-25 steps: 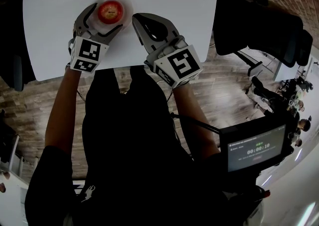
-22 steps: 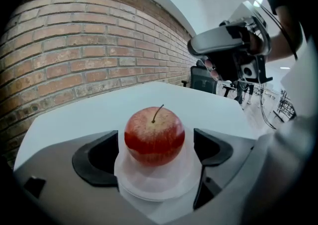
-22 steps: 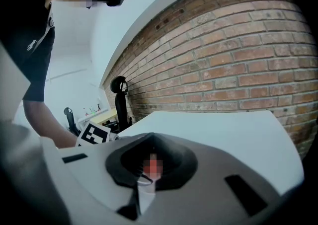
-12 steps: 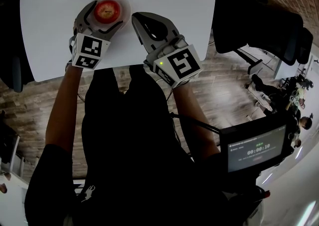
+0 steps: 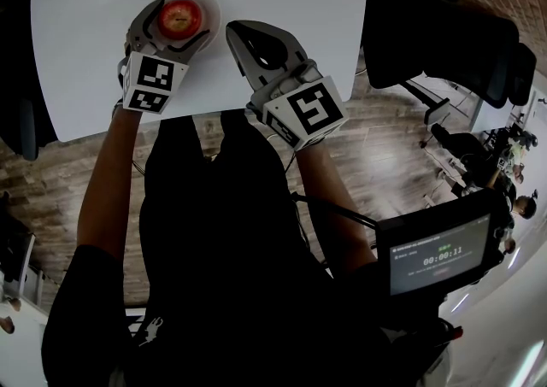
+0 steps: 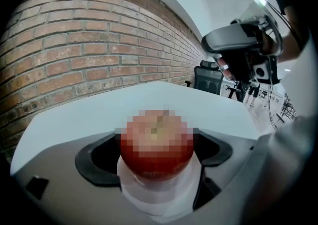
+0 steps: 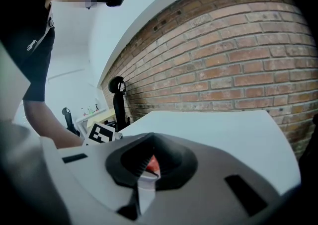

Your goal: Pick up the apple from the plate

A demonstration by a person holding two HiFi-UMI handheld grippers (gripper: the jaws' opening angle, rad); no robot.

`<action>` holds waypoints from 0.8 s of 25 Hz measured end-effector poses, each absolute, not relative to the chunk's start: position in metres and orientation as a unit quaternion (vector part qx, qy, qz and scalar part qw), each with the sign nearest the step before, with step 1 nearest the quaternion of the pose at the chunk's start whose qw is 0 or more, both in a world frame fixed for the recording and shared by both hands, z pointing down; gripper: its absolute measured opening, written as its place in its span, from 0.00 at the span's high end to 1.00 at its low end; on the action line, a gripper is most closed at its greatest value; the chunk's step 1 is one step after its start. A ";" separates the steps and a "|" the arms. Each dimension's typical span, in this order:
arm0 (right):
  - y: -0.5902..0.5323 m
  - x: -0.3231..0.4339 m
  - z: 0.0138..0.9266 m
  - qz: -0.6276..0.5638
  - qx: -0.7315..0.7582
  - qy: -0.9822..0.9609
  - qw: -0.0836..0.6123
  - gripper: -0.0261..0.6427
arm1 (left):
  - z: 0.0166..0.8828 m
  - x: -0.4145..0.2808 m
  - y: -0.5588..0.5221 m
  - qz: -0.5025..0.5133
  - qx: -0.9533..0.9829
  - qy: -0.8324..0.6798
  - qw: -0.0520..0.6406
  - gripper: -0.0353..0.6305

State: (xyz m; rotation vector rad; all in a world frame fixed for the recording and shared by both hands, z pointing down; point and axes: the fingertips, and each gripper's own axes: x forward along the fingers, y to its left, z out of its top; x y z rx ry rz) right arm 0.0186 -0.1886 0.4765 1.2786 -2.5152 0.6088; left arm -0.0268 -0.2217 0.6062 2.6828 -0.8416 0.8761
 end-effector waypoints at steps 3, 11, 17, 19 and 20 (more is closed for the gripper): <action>-0.188 0.022 0.478 0.208 0.443 -0.863 0.123 0.96 | 0.610 -0.026 -0.222 0.298 0.906 -0.286 0.091 0.31; -0.189 0.025 0.474 0.201 0.442 -0.866 0.121 0.96 | 0.608 -0.023 -0.224 0.297 0.905 -0.288 0.096 0.32; -0.189 0.025 0.467 0.195 0.441 -0.868 0.118 0.96 | 0.595 -0.022 -0.226 0.289 0.907 -0.292 0.093 0.32; -0.190 0.022 0.462 0.190 0.439 -0.871 0.114 0.96 | 0.589 -0.022 -0.226 0.288 0.907 -0.292 0.090 0.32; -0.189 0.021 0.459 0.188 0.438 -0.872 0.112 0.96 | 0.586 -0.023 -0.226 0.287 0.908 -0.293 0.089 0.32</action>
